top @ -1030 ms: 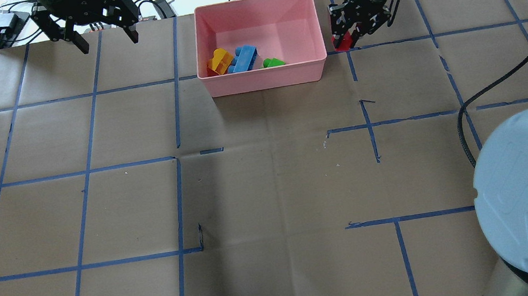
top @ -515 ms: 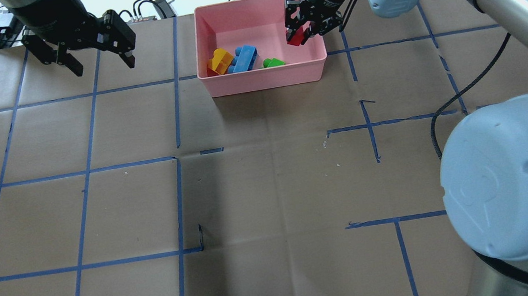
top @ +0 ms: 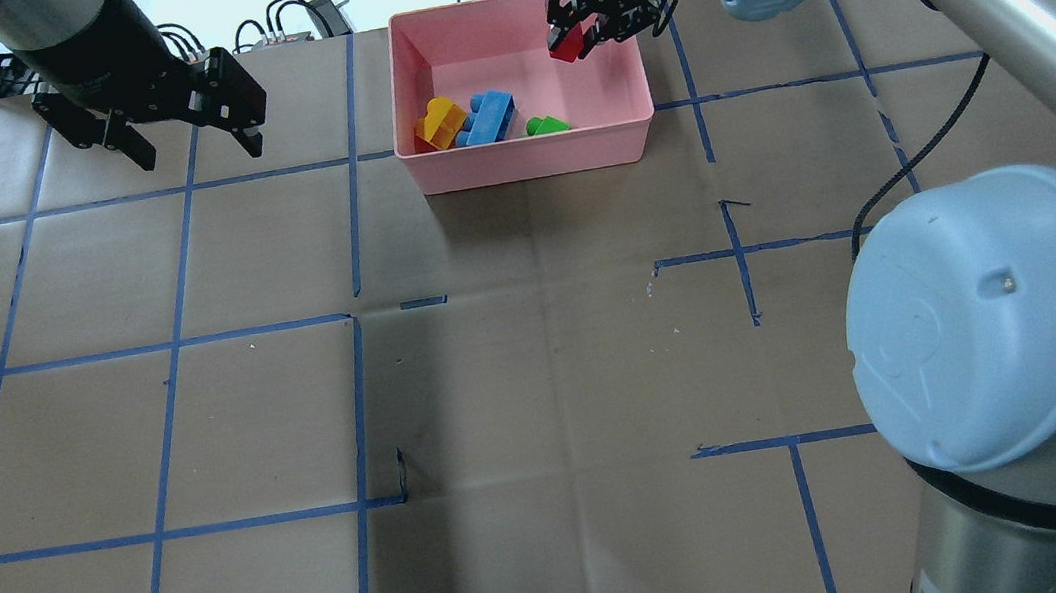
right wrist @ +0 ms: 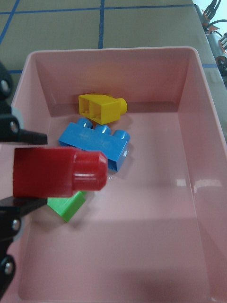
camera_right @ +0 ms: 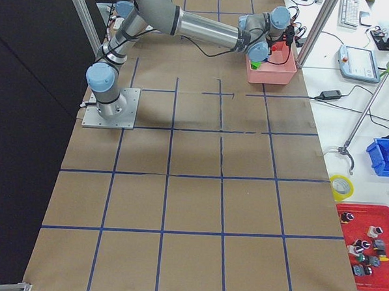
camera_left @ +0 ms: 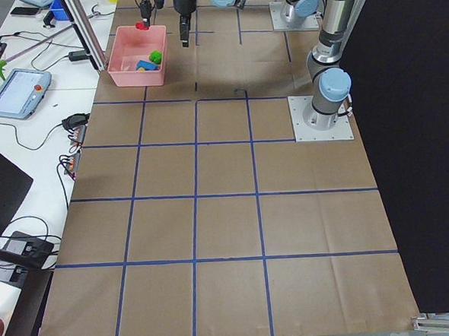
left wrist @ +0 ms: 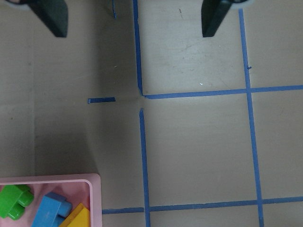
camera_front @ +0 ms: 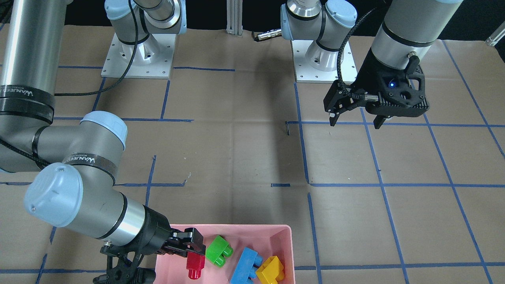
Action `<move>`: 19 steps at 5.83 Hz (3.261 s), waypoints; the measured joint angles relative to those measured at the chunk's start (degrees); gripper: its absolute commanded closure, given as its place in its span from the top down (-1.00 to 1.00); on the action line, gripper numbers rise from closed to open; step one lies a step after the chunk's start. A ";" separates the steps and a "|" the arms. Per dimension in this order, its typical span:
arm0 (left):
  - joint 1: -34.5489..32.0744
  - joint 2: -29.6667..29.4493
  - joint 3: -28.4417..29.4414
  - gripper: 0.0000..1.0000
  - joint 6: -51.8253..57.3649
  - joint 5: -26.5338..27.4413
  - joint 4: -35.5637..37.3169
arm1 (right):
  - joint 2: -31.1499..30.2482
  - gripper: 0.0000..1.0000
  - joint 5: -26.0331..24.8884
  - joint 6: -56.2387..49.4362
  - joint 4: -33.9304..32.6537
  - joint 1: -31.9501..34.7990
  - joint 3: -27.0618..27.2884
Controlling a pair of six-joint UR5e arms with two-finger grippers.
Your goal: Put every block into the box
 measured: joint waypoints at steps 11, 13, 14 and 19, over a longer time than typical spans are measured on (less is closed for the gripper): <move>0.18 -0.15 0.32 0.99 0.00 0.29 -1.23 | -32.49 1.00 -25.44 -11.53 21.57 -0.33 16.75; 0.14 -0.20 0.39 0.99 0.00 0.29 -1.22 | -39.50 1.00 -29.44 -11.62 21.18 -0.15 24.08; 0.18 -0.29 0.50 0.99 0.00 0.29 -1.23 | -42.51 1.00 -31.71 -11.11 21.07 -0.13 26.03; 0.14 -0.83 0.91 0.99 0.00 0.27 -1.12 | -43.63 1.00 -32.66 -7.85 21.99 -0.09 28.10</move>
